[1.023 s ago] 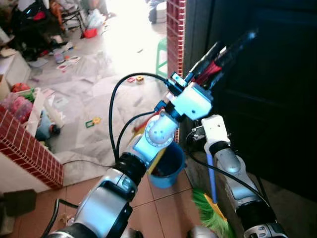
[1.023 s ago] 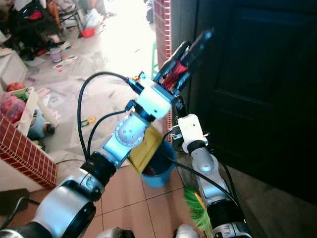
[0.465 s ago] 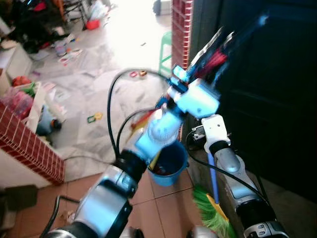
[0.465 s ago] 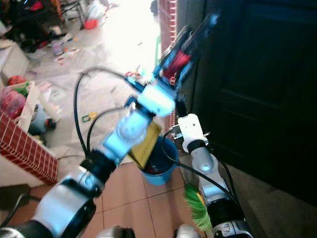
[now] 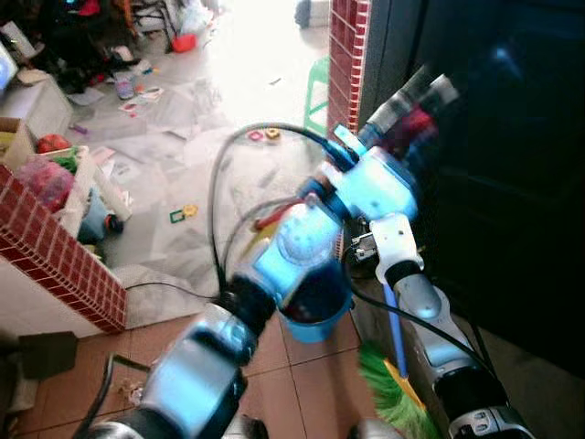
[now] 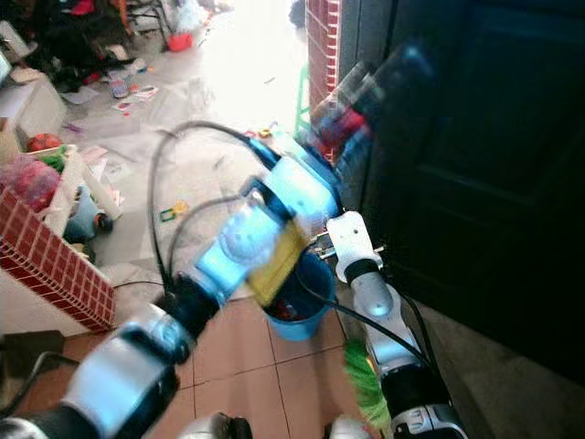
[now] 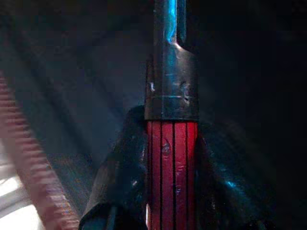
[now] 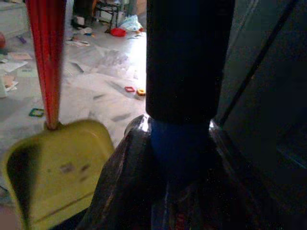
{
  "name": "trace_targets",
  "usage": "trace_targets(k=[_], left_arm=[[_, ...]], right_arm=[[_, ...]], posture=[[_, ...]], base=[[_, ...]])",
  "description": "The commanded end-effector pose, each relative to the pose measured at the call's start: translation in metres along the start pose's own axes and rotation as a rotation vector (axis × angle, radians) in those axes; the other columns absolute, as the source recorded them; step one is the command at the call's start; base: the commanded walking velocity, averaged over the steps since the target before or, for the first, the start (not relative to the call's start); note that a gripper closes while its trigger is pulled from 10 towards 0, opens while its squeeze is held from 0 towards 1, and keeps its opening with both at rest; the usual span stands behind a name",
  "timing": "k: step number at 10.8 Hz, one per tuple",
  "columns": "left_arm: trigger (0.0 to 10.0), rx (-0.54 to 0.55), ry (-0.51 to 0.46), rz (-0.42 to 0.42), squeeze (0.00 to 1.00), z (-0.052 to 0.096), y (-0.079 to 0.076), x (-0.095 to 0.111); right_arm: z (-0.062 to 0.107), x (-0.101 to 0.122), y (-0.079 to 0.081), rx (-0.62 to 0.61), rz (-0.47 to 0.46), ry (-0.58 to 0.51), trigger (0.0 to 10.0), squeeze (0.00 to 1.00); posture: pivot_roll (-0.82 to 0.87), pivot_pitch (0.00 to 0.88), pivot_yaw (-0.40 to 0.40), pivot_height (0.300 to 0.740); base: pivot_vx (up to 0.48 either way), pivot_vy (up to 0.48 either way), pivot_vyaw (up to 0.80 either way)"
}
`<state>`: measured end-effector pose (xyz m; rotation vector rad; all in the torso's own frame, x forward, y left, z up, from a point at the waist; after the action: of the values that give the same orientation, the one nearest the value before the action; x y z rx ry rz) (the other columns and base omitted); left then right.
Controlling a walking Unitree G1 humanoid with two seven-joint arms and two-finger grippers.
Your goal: Sweep floor
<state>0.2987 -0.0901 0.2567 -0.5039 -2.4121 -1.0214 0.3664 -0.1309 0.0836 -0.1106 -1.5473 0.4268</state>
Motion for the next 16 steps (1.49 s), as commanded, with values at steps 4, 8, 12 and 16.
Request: trace_targets(k=[4,8,12,16], left_arm=[[10.0,-0.02,-0.002,-0.005,0.0,-0.023,0.027,0.001],[10.0,-0.25,-0.053,0.166,0.0,-0.021,-0.04,0.02],[10.0,-0.045,-0.028,0.106,0.0,-0.038,0.031,0.018],[10.0,-0.086,-0.029,0.191,0.0,-0.038,0.016,0.022]], right_arm=[[-0.008,0.008,-0.002,-0.005,0.025,-0.029,10.0,0.0],[-0.012,0.007,0.001,0.002,0.026,-0.028,10.0,0.0],[-0.015,0.006,0.005,0.006,0.031,-0.031,10.0,0.0],[-0.019,0.007,0.008,0.013,0.034,-0.036,10.0,0.0]], posture=[[-0.23,0.0,0.086,0.74],[-0.21,0.0,0.082,0.74],[-0.2,0.0,0.076,0.74],[-0.2,0.0,0.074,0.74]], base=[[0.0,0.0,0.0],[0.0,0.0,0.0],[0.0,0.0,0.0],[0.0,0.0,0.0]])
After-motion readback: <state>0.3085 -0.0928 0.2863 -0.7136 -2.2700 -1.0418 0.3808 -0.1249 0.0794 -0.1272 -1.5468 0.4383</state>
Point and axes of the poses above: a point about 5 cm out from each wrist's last joint towards the gripper, its own z axis pointing back from the gripper into the wrist, its own x axis along the axis of the wrist's last joint, y = z × x, the point moved 6 cm from there along -z, pointing out of the wrist towards the gripper
